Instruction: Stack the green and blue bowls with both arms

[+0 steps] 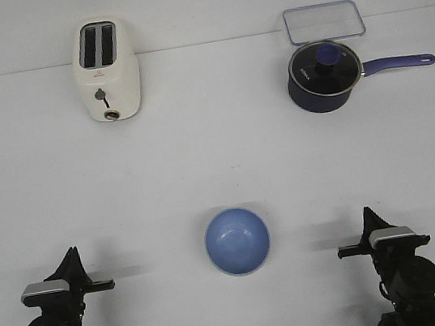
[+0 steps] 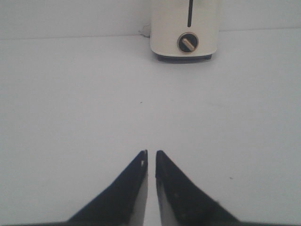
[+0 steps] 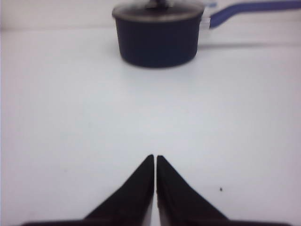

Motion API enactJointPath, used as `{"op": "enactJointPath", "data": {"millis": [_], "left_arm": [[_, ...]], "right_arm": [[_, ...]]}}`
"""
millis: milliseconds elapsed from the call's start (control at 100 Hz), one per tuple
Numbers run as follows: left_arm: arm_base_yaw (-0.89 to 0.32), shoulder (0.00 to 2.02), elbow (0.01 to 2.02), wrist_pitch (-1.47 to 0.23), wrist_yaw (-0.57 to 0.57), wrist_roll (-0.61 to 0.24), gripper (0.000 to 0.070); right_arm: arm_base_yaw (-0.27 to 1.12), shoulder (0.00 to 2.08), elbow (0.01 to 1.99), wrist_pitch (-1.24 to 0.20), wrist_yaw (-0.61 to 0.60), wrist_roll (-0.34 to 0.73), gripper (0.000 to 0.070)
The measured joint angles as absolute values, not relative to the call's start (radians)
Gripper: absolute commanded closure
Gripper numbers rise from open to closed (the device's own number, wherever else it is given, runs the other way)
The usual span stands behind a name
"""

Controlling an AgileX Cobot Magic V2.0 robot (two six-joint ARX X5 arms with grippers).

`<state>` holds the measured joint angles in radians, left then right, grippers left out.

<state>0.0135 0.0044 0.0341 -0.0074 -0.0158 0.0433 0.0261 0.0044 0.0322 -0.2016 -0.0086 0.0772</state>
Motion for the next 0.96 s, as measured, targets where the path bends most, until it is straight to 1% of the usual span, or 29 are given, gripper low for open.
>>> {"op": "enactJointPath", "data": {"millis": [130, 960], "left_arm": [[0.014, 0.005, 0.034, -0.008, -0.016, 0.043, 0.0685], [0.014, 0.005, 0.034, -0.008, -0.016, 0.043, 0.0685]], "right_arm": [[0.026, 0.002, 0.020, -0.140, -0.008, 0.062, 0.0691], [0.026, 0.002, 0.017, -0.116, -0.007, 0.057, 0.0691]]}}
